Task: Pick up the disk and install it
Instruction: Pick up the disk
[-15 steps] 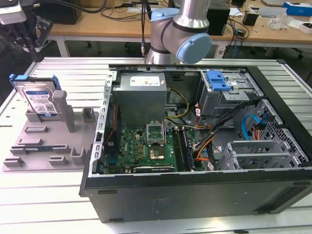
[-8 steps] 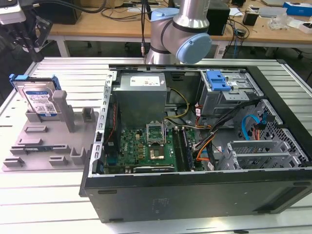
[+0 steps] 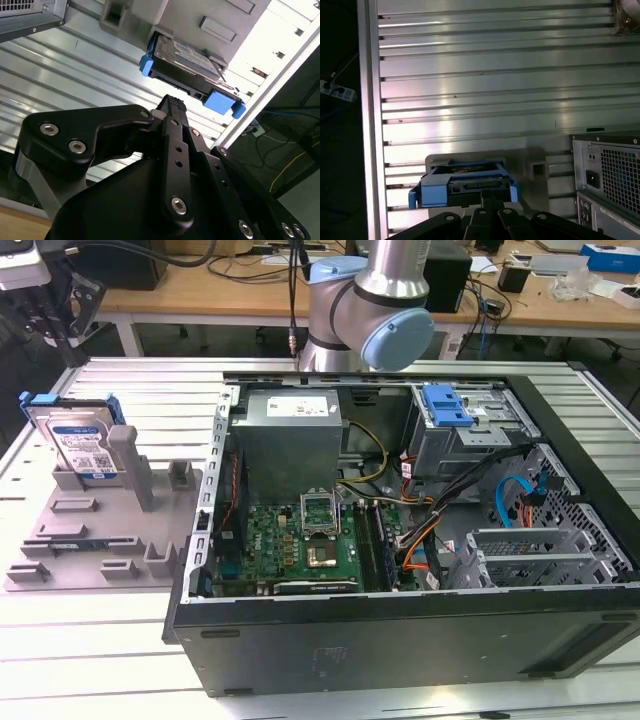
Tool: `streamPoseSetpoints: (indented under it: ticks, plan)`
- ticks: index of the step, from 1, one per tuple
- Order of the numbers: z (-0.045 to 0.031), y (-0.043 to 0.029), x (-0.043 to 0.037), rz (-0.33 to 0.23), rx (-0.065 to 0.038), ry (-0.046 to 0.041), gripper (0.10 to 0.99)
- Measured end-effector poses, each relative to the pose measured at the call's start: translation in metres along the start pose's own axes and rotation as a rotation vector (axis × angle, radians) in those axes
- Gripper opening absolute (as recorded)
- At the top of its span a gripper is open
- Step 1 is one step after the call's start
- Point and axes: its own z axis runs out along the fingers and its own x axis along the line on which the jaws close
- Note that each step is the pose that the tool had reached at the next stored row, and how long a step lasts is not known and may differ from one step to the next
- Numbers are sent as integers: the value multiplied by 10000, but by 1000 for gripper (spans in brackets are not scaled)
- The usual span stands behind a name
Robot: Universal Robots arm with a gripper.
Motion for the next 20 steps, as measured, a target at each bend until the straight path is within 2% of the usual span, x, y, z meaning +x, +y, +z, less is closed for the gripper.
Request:
streamPoseSetpoints:
  ticks: [1, 2, 5, 6, 13, 15, 16, 17, 18, 19, 20]
  plan:
    - [0, 2, 0, -374, 5, 184, 106]
    - [1, 5, 0, -687, 16, 257, 106]
    - [0, 5, 0, -1151, 68, 282, 106]
    - [0, 6, 0, -1524, 90, 298, 106]
    - [0, 6, 0, -3094, 201, 362, 114]
    - [0, 6, 0, -3518, 206, 375, 235]
    - [0, 6, 0, -3686, 206, 380, 235]
    - [0, 6, 0, -3980, 207, 390, 294]
    - [0, 6, 0, -4231, 207, 398, 294]
    - [0, 6, 0, -4421, 207, 405, 416]
    - [0, 7, 0, -4710, 206, 414, 478]
